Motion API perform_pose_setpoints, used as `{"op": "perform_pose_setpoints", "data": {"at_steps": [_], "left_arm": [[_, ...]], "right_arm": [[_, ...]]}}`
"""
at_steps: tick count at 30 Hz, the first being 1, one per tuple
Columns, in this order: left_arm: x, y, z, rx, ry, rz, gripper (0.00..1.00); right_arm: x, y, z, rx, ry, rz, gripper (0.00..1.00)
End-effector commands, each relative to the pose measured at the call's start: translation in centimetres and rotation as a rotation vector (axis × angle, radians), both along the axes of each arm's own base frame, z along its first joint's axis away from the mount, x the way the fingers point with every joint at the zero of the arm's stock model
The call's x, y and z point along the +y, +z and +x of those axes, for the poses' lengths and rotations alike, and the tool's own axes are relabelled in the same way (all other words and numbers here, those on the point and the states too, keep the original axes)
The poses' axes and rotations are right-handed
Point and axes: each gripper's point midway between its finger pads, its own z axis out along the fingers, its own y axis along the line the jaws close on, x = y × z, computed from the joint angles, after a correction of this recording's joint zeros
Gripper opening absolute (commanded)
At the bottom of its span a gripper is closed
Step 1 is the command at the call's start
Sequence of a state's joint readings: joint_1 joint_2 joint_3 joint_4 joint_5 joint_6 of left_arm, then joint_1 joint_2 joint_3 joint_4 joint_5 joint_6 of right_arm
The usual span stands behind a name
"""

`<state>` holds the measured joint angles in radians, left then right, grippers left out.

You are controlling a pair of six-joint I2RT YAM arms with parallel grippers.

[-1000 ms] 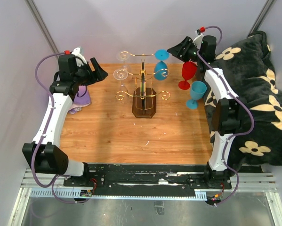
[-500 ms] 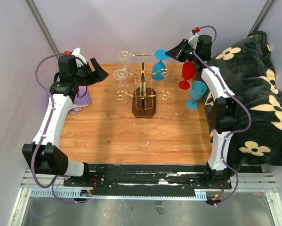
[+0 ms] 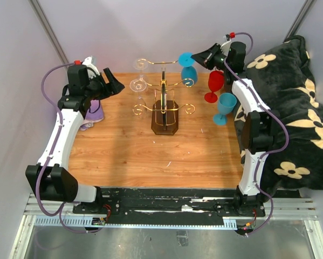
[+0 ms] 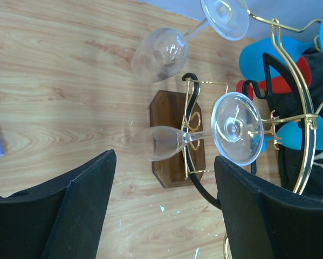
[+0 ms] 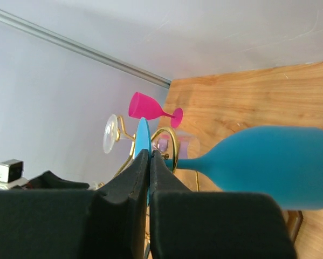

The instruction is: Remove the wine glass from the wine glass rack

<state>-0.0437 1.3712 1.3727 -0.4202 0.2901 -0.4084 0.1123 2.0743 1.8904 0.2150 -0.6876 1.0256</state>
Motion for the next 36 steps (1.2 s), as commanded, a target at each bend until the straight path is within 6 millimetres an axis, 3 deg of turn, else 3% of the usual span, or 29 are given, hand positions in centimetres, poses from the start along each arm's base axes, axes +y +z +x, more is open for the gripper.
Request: {"op": "perform_pose_setpoints", "data": {"at_steps": [1, 8, 15, 19, 26, 27, 31, 36], "left_arm": [[-0.3, 1.1, -0.4, -0.041, -0.005, -0.012, 0.79], [-0.1, 2.0, -0.5, -0.065, -0.001, -0.004, 0.79], [-0.3, 1.6, -0.5, -0.054, -0.01, -0.01, 0.79], [-0.3, 1.8, -0.7, -0.06, -0.01, -0.002, 0.79], [-0.3, 2.0, -1.0, -0.063, -0.015, -0.003, 0.79], [-0.3, 2.0, -1.0, -0.063, -0.017, -0.004, 0.79], [-0.3, 2.1, -1.4, -0.067, -0.017, -0.003, 0.79], [-0.3, 2.5, -1.9, -0.077, -0.021, -0.002, 0.79]], "right_arm": [[-1.0, 4.6, 0.8, -0.094, -0.063, 0.118, 0.01], [-1.2, 5.0, 2.3, -0.112, -0.091, 0.13, 0.01], [1.9, 4.8, 2.5, -0.107, 0.018, 0.126, 0.01], [3.4, 5.1, 0.4, -0.116, 0.076, 0.115, 0.01], [3.7, 5.2, -4.5, -0.109, 0.153, 0.081, 0.01], [3.6, 6.2, -5.8, -0.125, 0.16, 0.073, 0.01], [2.9, 6.4, -8.5, -0.129, 0.163, 0.002, 0.01], [0.2, 6.7, -10.0, -0.156, 0.102, -0.126, 0.01]]}}
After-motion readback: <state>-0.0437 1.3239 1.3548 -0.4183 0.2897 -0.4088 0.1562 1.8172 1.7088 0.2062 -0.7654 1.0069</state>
